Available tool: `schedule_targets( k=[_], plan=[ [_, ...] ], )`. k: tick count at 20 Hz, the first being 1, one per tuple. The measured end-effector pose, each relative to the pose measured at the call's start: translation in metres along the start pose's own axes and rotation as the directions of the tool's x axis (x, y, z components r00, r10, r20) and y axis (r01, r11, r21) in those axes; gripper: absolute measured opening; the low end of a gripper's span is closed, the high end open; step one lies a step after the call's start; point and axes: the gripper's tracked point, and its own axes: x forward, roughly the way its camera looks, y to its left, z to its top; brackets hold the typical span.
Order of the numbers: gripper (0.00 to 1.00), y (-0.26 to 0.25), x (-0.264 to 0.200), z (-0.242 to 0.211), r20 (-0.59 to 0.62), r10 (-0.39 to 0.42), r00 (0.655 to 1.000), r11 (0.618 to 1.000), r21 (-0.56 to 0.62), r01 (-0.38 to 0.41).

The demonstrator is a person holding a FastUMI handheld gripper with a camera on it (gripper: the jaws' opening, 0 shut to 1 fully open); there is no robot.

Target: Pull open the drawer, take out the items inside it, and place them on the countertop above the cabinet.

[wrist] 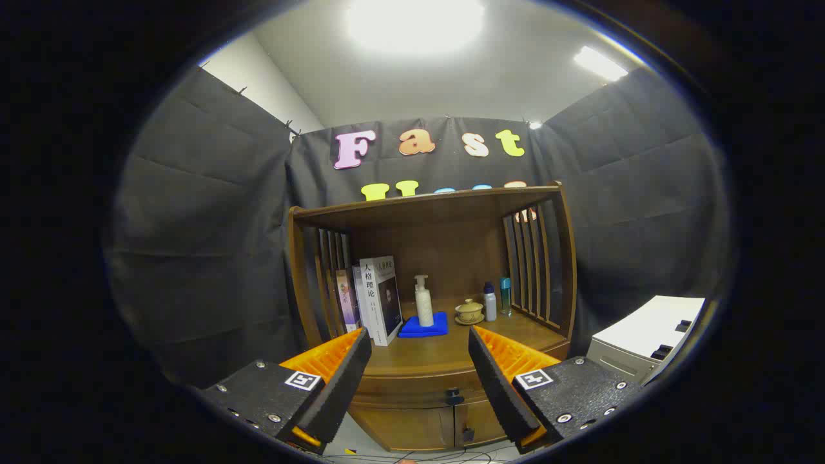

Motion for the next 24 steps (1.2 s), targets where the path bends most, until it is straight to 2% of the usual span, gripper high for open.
schedule_targets(
  k=[12,19,24],
  plan=[
    [0.94,0.02,-0.005,-0.001,0.015,0.041,0.999,0.998,-0.049,-0.04],
    [0.94,0.022,-0.005,-0.006,0.006,0.048,0.999,0.998,-0.03,-0.048],
    [0.94,0.026,0.007,-0.025,-0.016,0.062,0.998,0.997,-0.053,-0.063]
  ],
)
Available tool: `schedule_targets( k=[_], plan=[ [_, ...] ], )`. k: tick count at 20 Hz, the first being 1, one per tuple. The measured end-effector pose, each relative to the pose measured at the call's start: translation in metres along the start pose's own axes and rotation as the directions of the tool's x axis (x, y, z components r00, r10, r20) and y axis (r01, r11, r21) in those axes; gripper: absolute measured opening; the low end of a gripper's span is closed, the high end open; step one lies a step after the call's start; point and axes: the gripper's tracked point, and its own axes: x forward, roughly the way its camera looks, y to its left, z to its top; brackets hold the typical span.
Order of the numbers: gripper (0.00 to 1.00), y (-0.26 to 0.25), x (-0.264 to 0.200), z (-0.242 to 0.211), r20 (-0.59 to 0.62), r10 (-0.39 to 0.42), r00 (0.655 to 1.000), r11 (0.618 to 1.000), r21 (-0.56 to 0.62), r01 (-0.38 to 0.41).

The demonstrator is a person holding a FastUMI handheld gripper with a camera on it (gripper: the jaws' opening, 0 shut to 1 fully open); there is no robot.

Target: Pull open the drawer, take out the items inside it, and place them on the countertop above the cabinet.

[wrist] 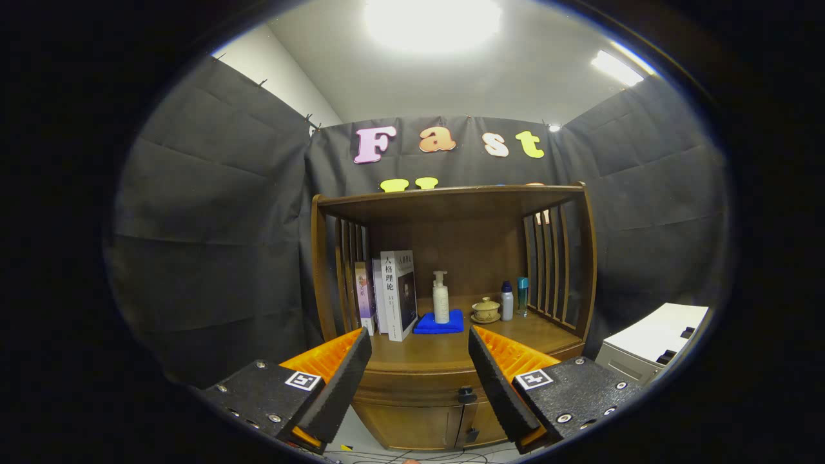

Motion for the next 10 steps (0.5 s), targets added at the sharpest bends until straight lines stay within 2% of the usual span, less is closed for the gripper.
schedule_targets(
  k=[6,10],
  plan=[
    [0.94,-0.023,0.033,-0.046,-0.063,-0.044,0.997,0.999,0.003,0.044],
    [0.94,-0.04,0.059,-0.069,-0.076,-0.058,0.995,0.995,-0.083,0.051]
  ],
)
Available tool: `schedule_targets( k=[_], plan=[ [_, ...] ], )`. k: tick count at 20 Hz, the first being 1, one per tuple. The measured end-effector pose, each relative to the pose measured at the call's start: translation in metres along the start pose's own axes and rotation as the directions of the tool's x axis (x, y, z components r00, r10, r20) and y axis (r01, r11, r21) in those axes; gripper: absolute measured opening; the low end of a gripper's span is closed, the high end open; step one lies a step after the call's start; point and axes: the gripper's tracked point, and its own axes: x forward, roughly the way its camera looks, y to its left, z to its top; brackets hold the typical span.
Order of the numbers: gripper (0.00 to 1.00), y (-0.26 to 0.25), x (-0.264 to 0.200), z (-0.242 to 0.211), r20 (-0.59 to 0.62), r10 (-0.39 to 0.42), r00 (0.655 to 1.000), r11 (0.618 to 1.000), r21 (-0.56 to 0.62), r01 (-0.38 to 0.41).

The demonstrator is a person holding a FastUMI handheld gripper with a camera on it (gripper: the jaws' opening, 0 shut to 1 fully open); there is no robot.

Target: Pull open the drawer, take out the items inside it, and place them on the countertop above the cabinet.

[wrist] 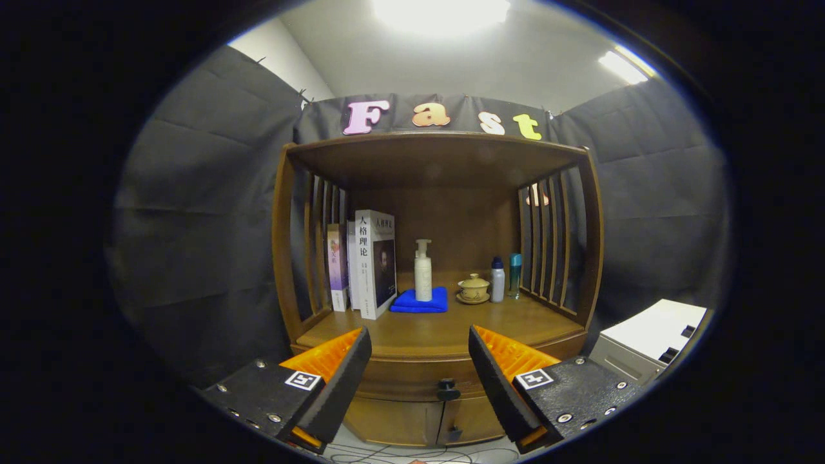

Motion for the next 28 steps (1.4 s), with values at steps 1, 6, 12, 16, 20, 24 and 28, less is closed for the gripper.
schedule_targets(
  k=[1,6,12,16,20,24,28],
  plan=[
    [0.94,-0.005,0.008,-0.007,-0.007,-0.006,1.0,1.0,-0.022,0.006],
    [0.94,-0.016,0.037,-0.052,-0.056,0.0,0.998,1.0,-0.028,-0.001],
    [0.95,-0.023,0.062,-0.107,-0.153,-0.034,0.988,0.998,-0.055,0.026],
    [0.95,-0.023,0.076,-0.15,-0.216,-0.039,0.976,0.999,-0.041,0.031],
    [0.94,-0.023,0.088,-0.182,-0.266,-0.031,0.963,0.999,-0.044,0.02],
    [0.87,-0.022,0.096,-0.2,-0.276,-0.025,0.961,0.999,-0.042,0.014],
    [0.64,-0.031,0.098,-0.204,-0.274,-0.046,0.961,0.999,-0.036,0.037]
  ],
)
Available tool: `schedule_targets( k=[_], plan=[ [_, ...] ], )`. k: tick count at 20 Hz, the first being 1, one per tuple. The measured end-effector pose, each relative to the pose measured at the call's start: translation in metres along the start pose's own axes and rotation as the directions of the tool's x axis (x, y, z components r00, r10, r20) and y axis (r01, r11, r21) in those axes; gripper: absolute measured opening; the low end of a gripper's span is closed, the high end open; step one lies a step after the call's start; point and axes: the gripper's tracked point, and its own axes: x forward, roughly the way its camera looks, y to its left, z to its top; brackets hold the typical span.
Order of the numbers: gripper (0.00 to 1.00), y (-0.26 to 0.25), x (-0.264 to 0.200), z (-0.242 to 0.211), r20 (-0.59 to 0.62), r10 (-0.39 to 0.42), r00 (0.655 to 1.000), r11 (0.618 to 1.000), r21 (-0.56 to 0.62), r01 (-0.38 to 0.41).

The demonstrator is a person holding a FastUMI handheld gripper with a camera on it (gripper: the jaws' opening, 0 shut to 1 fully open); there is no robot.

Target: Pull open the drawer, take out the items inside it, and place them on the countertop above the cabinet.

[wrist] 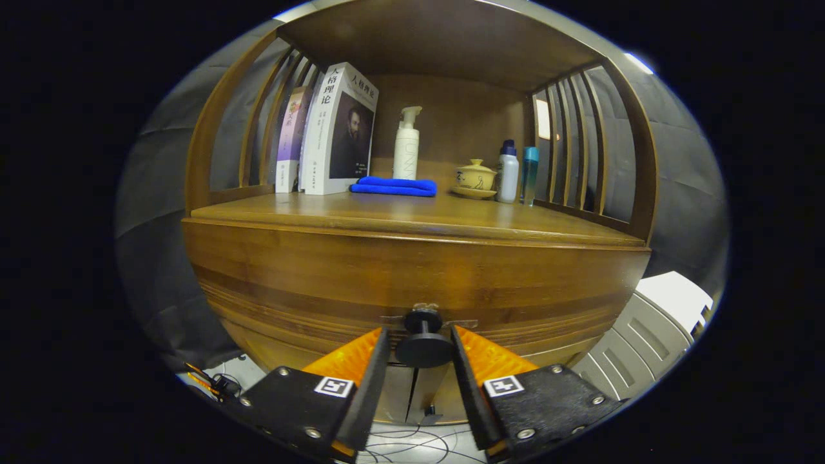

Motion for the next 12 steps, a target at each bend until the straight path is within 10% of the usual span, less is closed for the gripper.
schedule_targets(
  k=[7,12],
  plan=[
    [0.27,0.0,0.002,-0.004,0.007,-0.004,1.0,0.999,0.055,0.003],
    [0.25,-0.002,-0.014,-0.009,0.0,0.001,1.0,0.998,0.059,-0.001]
  ],
)
